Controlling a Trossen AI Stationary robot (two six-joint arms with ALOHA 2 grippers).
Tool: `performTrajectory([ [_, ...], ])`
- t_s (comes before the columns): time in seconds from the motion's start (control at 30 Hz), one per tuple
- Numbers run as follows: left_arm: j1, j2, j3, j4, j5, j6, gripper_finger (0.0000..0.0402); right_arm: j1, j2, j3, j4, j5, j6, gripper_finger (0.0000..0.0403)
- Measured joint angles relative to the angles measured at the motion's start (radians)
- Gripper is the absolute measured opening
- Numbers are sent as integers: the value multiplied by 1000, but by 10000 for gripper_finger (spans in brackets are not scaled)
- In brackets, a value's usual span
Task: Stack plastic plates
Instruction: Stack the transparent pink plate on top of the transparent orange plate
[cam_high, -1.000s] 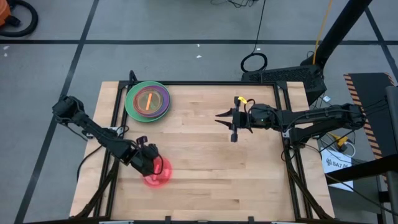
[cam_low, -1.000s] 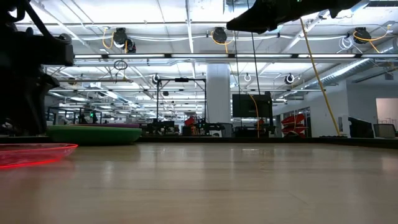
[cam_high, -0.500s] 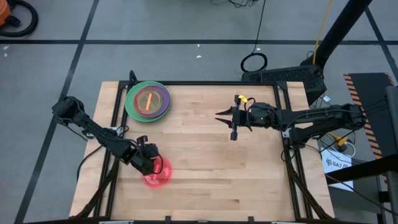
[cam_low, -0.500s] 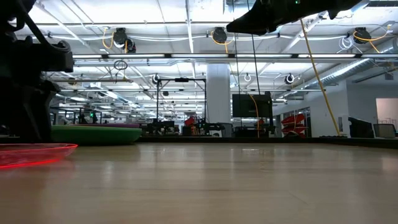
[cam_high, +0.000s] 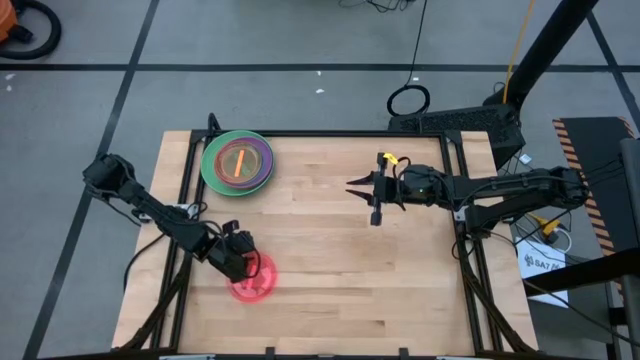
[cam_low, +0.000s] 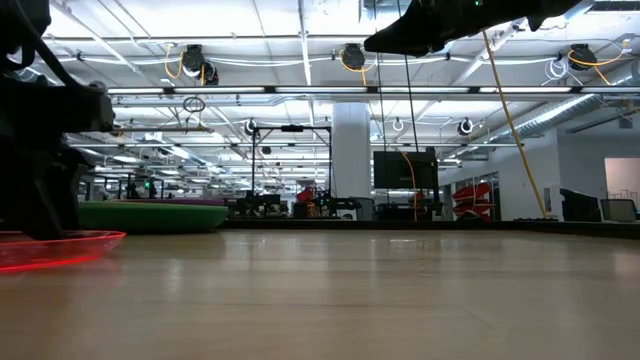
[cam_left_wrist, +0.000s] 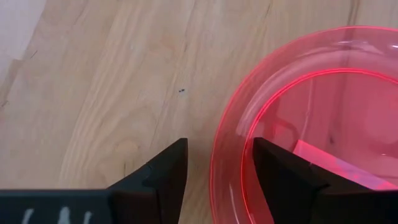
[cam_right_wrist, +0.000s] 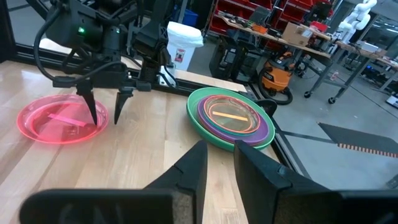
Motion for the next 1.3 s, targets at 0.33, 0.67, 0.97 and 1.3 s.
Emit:
performTrajectory([
  [0.33,0,-8,0,-3,3,1,135,0,0,0,0,0,0,73],
  [0.67,0,-10,0,-2,3,8,50,0,0,0,0,0,0,73],
  [0.97,0,-79,0,-39,3,6,5,0,0,0,0,0,0,73],
  [1.3,0,-118,38,-151,-14,5,3,0,0,0,0,0,0,73],
])
